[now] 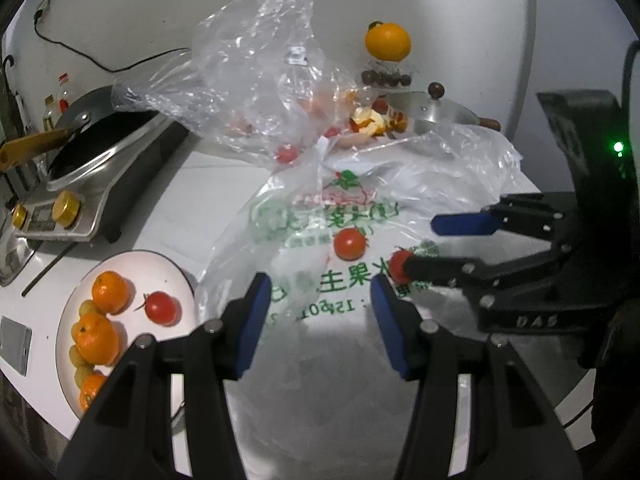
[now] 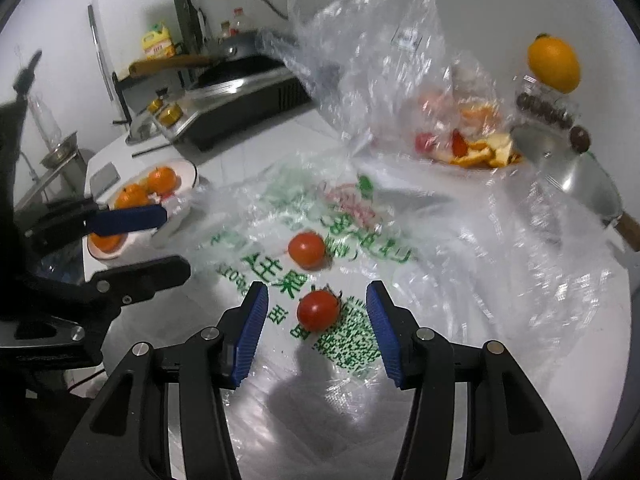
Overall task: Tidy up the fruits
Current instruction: 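Move both open grippers from the plate to the tomatoes on the bag, then grasp a red cherry tomato with the right gripper while the left gripper grasps another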
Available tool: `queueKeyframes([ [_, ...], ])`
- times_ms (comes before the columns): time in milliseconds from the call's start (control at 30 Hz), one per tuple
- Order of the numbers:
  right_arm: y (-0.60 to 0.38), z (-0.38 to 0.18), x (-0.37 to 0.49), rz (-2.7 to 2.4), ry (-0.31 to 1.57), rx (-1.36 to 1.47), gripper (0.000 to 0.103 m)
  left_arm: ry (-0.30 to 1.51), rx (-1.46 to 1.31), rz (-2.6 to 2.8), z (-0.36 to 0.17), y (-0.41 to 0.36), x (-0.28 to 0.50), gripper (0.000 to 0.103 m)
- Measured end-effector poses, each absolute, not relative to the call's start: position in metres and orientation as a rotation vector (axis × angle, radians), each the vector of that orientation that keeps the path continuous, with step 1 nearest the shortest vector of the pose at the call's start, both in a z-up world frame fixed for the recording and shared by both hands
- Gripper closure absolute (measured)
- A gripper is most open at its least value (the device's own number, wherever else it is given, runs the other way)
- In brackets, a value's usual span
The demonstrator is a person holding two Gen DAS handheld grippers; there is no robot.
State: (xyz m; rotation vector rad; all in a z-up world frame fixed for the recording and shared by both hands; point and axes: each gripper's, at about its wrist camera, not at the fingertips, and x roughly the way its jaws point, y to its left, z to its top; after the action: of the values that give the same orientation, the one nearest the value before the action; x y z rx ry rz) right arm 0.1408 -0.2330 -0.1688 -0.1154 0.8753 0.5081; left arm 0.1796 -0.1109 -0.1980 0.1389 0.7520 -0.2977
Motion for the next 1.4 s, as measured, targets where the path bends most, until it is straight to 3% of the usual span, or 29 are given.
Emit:
queueKeyframes([
  [300,-0.229,-0.187,0.153,0.507,0.939,-0.108,0.049,0.762,0.156,-0.297,-0.209,-0.116,0.192,0.050],
  [467,-0.224,-0.196,0.157,0.500,0.970,-0.110,0.058,0.772,0.156,-0.303,-0.214,-0.116,0.198,0.050],
  [600,-0.223,-0.200,0.158,0.492,0.976,-0.125,0.072,0.784,0.160,-0.316,-0.217,-0.120,0.203,0.050],
  [1400,-0.258,-0.190,0.161,0.500,0.914,-0.058,0.073,0.827,0.306,-0.369,-0.244,-0.169,0.255,0.051],
])
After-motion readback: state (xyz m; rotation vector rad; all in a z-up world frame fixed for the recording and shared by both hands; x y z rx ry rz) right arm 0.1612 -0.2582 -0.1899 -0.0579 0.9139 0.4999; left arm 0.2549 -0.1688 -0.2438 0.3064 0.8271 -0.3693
